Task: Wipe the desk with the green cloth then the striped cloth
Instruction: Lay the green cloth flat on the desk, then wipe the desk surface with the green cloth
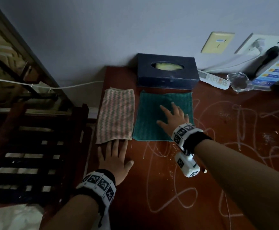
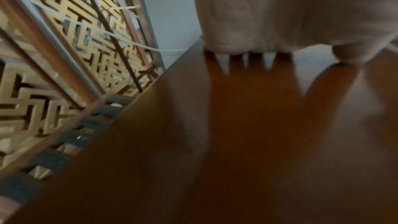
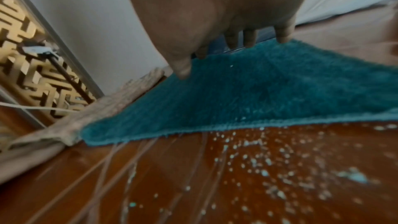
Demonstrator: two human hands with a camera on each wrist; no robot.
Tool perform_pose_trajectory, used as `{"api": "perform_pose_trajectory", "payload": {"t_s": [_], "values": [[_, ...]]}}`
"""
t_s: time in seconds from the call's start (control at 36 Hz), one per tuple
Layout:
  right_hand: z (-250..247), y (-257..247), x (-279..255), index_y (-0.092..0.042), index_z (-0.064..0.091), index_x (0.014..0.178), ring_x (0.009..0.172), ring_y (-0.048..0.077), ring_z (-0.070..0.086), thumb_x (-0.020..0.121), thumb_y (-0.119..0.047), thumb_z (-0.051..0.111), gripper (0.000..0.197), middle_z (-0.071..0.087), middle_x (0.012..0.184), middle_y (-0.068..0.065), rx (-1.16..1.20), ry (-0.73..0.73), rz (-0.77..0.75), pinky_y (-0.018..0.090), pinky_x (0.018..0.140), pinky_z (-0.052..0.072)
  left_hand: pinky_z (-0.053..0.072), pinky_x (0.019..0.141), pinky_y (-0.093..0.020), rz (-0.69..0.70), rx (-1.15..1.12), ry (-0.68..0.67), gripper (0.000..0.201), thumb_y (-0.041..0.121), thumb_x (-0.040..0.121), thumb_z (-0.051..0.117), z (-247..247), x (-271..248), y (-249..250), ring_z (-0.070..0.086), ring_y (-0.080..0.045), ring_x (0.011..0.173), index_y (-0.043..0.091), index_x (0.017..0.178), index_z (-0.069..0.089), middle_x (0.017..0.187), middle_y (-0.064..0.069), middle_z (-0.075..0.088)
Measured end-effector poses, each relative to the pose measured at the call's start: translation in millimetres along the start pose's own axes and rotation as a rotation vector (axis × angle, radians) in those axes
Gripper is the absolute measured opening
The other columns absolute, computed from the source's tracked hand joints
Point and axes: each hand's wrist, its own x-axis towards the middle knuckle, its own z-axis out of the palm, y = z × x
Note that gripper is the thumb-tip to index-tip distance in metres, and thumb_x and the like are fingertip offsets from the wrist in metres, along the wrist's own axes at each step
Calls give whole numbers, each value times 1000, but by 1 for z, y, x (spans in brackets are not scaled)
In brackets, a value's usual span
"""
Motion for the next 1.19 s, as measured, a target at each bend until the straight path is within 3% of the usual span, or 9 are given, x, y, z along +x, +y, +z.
{"api": "perform_pose_trajectory", "payload": {"t_s": [0.17, 0.31, 0.39, 0.56, 0.64, 0.69, 0.97, 1.19], "values": [[17, -11, 12, -56, -7, 142, 142, 26, -23, 79, -78, 38, 80, -28, 154, -9, 24, -110, 17, 69, 106, -8, -19, 107, -57, 18, 5, -55, 70, 62, 93, 10, 4, 3, -3, -31, -27, 139, 26, 129, -40, 150, -5, -36], [21, -16, 26, -58, -14, 139, 139, 28, -30, 75, -85, 29, 82, -35, 150, -10, 3, -107, 21, 72, 102, -11, -23, 104, -56, 55, -26, -79, 84, 68, 59, -17, 5, 6, -7, -36, -24, 135, 27, 128, -41, 138, 0, -48], [15, -19, 39, -59, -16, 137, 139, 29, -29, 72, -88, 26, 83, -36, 150, -9, -6, -118, 17, 73, 102, -9, -24, 103, -56, 71, -35, -92, 84, 66, 53, -21, 6, 7, -7, -45, -18, 123, 28, 125, -44, 129, 1, -52], [8, -32, 56, -59, -12, 138, 140, 30, -27, 70, -90, 27, 85, -34, 151, -9, 13, -93, 35, 75, 100, -8, -25, 101, -57, 69, -27, -108, 80, 67, 56, -20, 6, 7, -9, -46, -19, 120, 28, 119, -50, 126, 1, -55], [10, -33, 53, -59, -11, 139, 140, 30, -27, 70, -89, 27, 84, -34, 151, -9, 19, -70, 26, 75, 100, -8, -24, 103, -58, 62, -4, -119, 72, 68, 84, -1, 4, 5, -8, -45, -19, 121, 29, 122, -47, 127, 1, -53], [13, -33, 48, -59, -12, 139, 140, 29, -28, 70, -89, 27, 84, -34, 151, -9, 23, -69, 11, 75, 100, -9, -24, 103, -58, 59, -10, -129, 71, 61, 94, 13, 1, 4, -7, -44, -21, 126, 29, 125, -43, 128, 1, -52], [39, -33, 5, -59, -16, 137, 138, 28, -33, 73, -86, 28, 82, -37, 149, -9, 10, -64, -18, 74, 100, -12, -23, 104, -58, 46, -19, -133, 71, 59, 95, 14, -3, 1, -4, -39, -27, 134, 30, 124, -43, 128, 1, -52], [58, -27, -36, -60, -17, 136, 138, 27, -33, 72, -86, 28, 82, -37, 149, -9, -9, -55, -17, 73, 100, -13, -20, 106, -58, 31, -7, -105, 71, 59, 95, 14, -2, 0, -4, -35, -27, 137, 29, 129, -40, 148, -3, -40]]}}
